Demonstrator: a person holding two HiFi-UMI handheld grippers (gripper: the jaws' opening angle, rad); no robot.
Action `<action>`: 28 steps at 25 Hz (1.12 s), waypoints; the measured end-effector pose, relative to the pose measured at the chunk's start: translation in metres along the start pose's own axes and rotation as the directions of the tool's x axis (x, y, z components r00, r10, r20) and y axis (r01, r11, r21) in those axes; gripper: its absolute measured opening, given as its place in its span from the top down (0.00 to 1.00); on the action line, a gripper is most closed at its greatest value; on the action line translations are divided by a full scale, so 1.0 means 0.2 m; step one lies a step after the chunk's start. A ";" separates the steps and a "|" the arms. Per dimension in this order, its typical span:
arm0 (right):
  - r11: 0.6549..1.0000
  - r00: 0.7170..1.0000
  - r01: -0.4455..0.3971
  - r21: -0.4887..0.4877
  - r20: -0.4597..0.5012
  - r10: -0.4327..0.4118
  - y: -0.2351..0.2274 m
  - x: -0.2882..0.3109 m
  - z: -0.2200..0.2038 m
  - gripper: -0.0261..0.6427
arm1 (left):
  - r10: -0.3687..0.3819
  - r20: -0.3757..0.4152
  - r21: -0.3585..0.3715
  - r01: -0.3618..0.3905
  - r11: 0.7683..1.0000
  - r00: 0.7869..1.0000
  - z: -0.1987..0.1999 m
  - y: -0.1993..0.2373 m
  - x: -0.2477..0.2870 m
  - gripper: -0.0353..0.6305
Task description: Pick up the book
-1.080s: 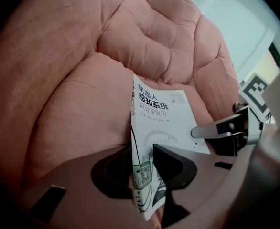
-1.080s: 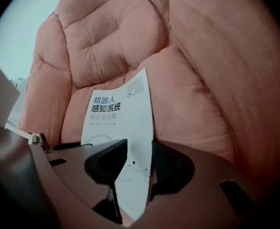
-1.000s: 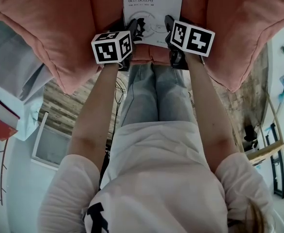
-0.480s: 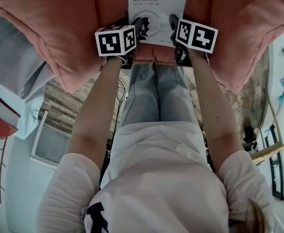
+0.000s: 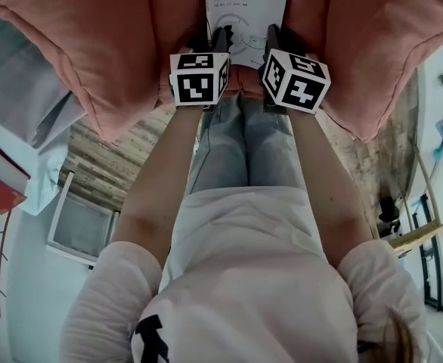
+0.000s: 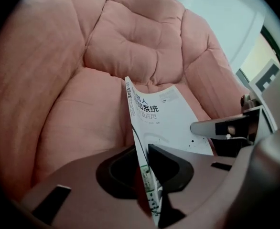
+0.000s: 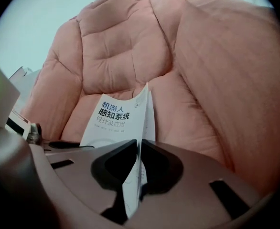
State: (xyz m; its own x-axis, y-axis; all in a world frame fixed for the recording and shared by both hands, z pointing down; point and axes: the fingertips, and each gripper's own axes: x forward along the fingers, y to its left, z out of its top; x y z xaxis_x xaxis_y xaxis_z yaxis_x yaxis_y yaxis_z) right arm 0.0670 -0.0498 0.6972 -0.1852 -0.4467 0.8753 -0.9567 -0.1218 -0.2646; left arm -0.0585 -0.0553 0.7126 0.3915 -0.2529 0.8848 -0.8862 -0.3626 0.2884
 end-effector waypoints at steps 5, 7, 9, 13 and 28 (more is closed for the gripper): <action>0.995 0.997 -0.052 0.080 -0.050 0.056 -0.02 0.06 -0.02 0.88 | -0.008 -0.045 -0.040 0.006 0.999 0.999 -0.01 0.02 0.03 0.84; 0.992 0.993 -0.082 0.091 -0.079 0.090 -0.02 0.09 -0.02 0.88 | -0.007 -0.051 -0.047 0.005 0.999 0.999 -0.01 0.02 0.04 0.84; 0.988 0.988 -0.106 0.111 -0.102 0.117 -0.02 0.12 -0.02 0.87 | -0.003 -0.053 -0.053 0.000 0.999 0.999 -0.01 0.03 0.04 0.84; 0.984 0.978 -0.110 0.140 -0.162 0.132 -0.05 0.19 -0.05 0.69 | -0.011 -0.062 -0.080 0.007 0.997 0.998 -0.02 0.04 0.05 0.83; 0.994 0.990 0.110 0.001 -0.095 -0.109 -0.05 0.12 -0.02 0.81 | 0.000 -0.084 -0.064 -0.006 0.998 0.996 -0.02 0.02 0.04 0.84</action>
State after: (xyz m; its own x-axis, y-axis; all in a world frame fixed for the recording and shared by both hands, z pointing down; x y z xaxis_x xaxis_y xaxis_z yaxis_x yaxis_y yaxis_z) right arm 0.0702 -0.0558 0.7232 -0.1003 -0.3449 0.9333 -0.9710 -0.1706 -0.1674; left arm -0.0599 -0.0557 0.7214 0.3689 -0.1764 0.9126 -0.9025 -0.3027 0.3063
